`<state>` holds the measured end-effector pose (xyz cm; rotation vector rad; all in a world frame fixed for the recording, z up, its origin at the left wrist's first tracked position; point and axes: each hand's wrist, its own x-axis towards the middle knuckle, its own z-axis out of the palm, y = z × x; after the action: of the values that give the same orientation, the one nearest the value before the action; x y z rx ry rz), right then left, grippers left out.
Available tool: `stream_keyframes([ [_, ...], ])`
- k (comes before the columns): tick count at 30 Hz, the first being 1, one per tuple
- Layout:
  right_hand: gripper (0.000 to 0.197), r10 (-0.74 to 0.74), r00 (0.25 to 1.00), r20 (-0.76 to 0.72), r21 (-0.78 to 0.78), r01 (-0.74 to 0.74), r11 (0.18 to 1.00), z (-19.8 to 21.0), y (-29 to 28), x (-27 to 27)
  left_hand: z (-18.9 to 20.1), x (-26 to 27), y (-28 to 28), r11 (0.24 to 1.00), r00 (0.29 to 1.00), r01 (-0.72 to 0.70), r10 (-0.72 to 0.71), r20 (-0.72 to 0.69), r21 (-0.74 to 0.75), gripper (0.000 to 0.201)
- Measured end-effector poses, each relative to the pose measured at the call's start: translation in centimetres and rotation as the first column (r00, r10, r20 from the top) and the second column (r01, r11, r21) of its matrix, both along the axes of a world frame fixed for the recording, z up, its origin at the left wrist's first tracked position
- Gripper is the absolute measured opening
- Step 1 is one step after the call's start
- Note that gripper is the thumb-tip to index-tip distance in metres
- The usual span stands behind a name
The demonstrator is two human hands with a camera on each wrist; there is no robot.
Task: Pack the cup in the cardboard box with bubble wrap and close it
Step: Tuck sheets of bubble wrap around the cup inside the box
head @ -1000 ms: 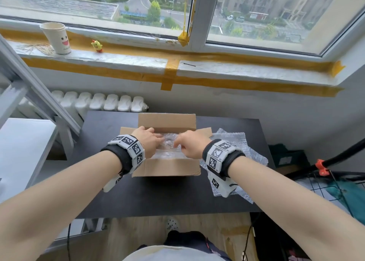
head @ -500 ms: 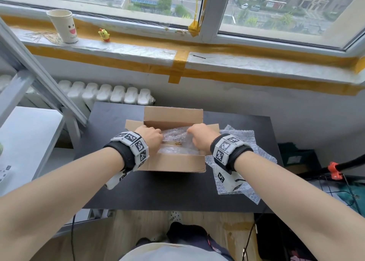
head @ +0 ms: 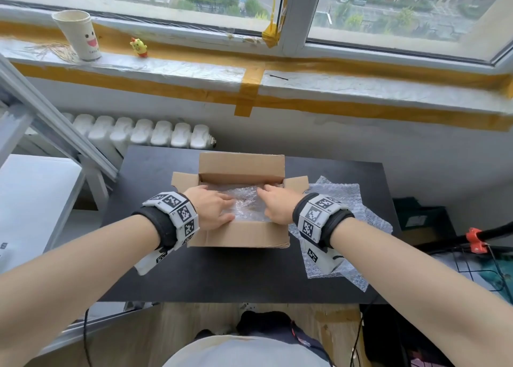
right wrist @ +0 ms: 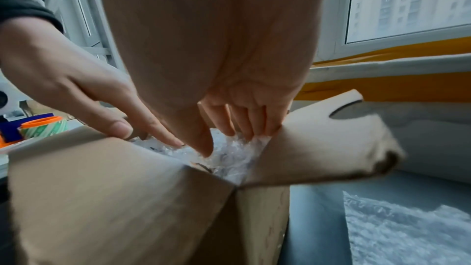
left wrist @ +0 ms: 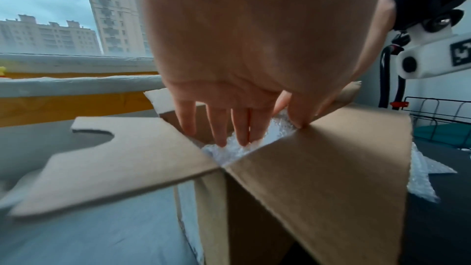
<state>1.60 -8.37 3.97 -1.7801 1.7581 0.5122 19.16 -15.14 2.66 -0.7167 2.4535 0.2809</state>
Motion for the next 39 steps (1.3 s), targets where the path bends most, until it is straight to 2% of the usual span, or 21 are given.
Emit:
stream_keyframes([
  [3, 0.068, -0.032, 1.0, 0.0, 0.053, 0.032, 0.998, -0.3, -0.1, 0.5, -0.1, -0.3, -0.3, 0.999, 0.997, -0.046, 0.048, 0.067, -0.024, 0.06],
  [7, 0.072, -0.045, 0.999, 0.009, 0.081, 0.044, 0.996, -0.7, -0.3, 0.6, -0.5, -0.4, -0.5, 0.993, 0.993, -0.076, 0.084, 0.086, -0.089, 0.064],
  [16, 0.068, 0.006, 0.998, -0.064, 0.064, -0.002, 0.998, -1.7, -0.8, 0.5, -1.6, -1.4, -1.4, 0.975, 0.996, -0.002, 0.022, 0.088, -0.223, 0.048],
  [21, 0.067, 0.025, 0.994, -0.103, 0.077, -0.017, 0.997, -1.9, -1.2, 0.3, -1.8, -1.5, -2.2, 0.991, 0.989, -0.085, 0.097, 0.114, -0.107, 0.052],
  [28, 0.075, 0.059, 0.996, -0.06, 0.052, -0.056, 0.997, -0.3, -1.6, 0.0, -1.2, -1.7, -2.0, 0.99, 0.991, -0.015, 0.033, 0.131, -0.139, 0.054],
  [35, 0.062, 0.009, 1.0, 0.018, -0.115, -0.007, 0.993, 0.7, 0.3, -0.5, 1.4, -1.1, -1.6, 0.992, 0.993, -0.121, 0.122, 0.008, -0.041, 0.042],
  [39, 0.054, -0.037, 0.998, 0.049, -0.22, 0.047, 0.974, 1.6, 1.6, -0.4, 3.1, -0.8, -0.6, 0.973, 0.966, -0.225, 0.216, -0.139, -0.053, 0.028],
])
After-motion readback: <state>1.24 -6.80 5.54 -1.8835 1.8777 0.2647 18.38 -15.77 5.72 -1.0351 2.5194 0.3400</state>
